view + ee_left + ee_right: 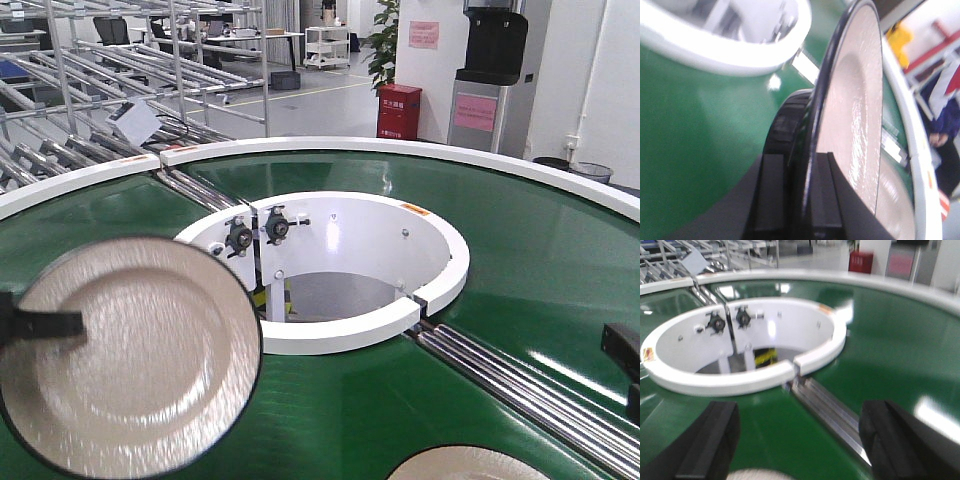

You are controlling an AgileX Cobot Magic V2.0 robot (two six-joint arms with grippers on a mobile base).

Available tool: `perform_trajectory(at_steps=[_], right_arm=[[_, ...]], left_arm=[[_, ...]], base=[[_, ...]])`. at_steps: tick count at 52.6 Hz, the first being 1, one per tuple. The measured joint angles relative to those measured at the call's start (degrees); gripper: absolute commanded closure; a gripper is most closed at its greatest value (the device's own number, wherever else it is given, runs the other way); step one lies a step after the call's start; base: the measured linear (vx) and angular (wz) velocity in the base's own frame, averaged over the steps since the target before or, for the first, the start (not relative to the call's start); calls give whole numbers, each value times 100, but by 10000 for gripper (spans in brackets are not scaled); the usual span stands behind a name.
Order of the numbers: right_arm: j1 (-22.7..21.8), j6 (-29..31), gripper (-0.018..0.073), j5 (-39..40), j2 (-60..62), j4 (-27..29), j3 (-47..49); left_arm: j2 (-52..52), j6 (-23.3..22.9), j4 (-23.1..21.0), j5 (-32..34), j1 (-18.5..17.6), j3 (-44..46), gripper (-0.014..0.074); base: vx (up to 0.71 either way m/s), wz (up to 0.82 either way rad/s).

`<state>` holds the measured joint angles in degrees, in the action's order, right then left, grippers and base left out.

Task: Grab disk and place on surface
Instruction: 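Lower both grippers and pinch the rims of the two cream plates, then lift both plates upright off the conveyor with both grippers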

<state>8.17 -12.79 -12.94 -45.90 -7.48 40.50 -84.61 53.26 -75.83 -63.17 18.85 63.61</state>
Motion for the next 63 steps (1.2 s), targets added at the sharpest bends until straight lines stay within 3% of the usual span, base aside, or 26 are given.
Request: perform_trajectory(at_steps=[12,20,25,31,43,52,63], right_arm=[[0,189,126,-2508,-1275,748,923],[-64,1442,129,-3618,-2367,2199,1462],[-347,2313,129,-4092,-3008,3086,1645],[-1019,2807,129,-4189,-3463,3521,1692],[-2506,3408,130,-4212,-4080,3500,1722],[-2759,3839,130,-4177,-4571,3745,1722],[-2766,4652,130,-4234,-5142,4571,1722]], left_arm=[[782,0,-77,-194,7,-6,605],[1007,0,-72,-305,7,-6,605],[1031,-7,-72,-356,7,-6,605],[1031,-13,-58,-363,7,-8,605],[1031,-13,-58,-352,7,-8,605],[1031,-18,-58,-303,7,-8,604],[954,-110,-31,-273,7,-8,605]], base=[[0,0],[0,0],[0,0],[0,0],[0,0],[0,0],[0,0]])
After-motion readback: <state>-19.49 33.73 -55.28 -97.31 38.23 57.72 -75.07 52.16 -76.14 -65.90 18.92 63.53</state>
